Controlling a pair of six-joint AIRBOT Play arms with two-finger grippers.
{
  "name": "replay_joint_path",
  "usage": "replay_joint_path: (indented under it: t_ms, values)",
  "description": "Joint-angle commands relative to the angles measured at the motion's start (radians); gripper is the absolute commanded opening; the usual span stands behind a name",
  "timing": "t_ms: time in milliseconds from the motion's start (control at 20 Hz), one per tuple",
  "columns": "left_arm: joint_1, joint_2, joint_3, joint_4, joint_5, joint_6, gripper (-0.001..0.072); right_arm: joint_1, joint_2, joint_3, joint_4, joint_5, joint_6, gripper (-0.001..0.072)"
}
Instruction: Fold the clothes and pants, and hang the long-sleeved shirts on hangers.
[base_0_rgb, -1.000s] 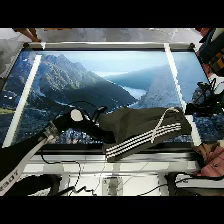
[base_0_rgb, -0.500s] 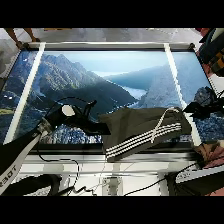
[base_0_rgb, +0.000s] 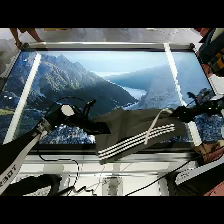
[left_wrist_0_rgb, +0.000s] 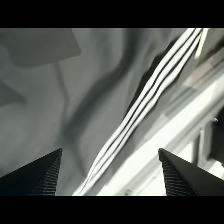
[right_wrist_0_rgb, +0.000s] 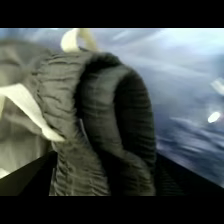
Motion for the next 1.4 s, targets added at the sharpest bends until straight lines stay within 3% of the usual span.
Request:
replay_joint_path:
  t_ms: [0,100,450,500,550,650,700,750,800,1050,1350]
  values:
    - [0.002,-0.001,0.0,0.106,0.056,0.0,0.07,0.076,-0.012,-0.027,0.018,0.042,-0.049,0.0671]
    - [0.005,-0.001,0.0,0.166,0.101,0.0,0.07,0.123,-0.012,-0.027,0.061,0.045,-0.053,0.0553]
    - [0.005,-0.002,0.0,0.309,0.243,0.0,0.0695,0.415,-0.011,-0.027,0.134,0.056,-0.065,0.0546]
    - [0.004,-0.004,0.0,0.311,0.248,0.0,0.0656,0.465,-0.011,-0.027,0.151,0.055,-0.068,0.0545]
    - [0.004,-0.013,0.0,0.312,0.248,0.0,0.0547,0.511,-0.011,-0.027,0.169,0.052,-0.068,0.0546]
    - [0.004,-0.037,0.0,0.311,0.248,0.0,0.0403,0.601,-0.011,-0.027,0.188,0.035,-0.101,0.0542]
    - [0.004,-0.042,0.0,0.311,0.247,0.0,0.0247,0.642,-0.01,-0.027,0.188,0.031,-0.13,0.0456]
    - [0.005,-0.041,0.0,0.311,0.248,0.0,0.0055,0.676,-0.01,-0.027,0.188,0.031,-0.139,0.0223]
    - [0.005,-0.037,0.002,0.311,0.248,0.001,0.0007,0.706,-0.01,-0.021,0.189,0.032,-0.137,0.0038]
    - [0.035,-0.002,0.077,0.313,0.235,0.001,0.0007,0.763,0.005,0.086,0.208,0.093,-0.128,0.0028]
    - [0.089,0.224,0.205,0.403,0.183,0.001,0.0007,0.681,0.167,0.198,0.213,-0.011,0.025,0.0028]
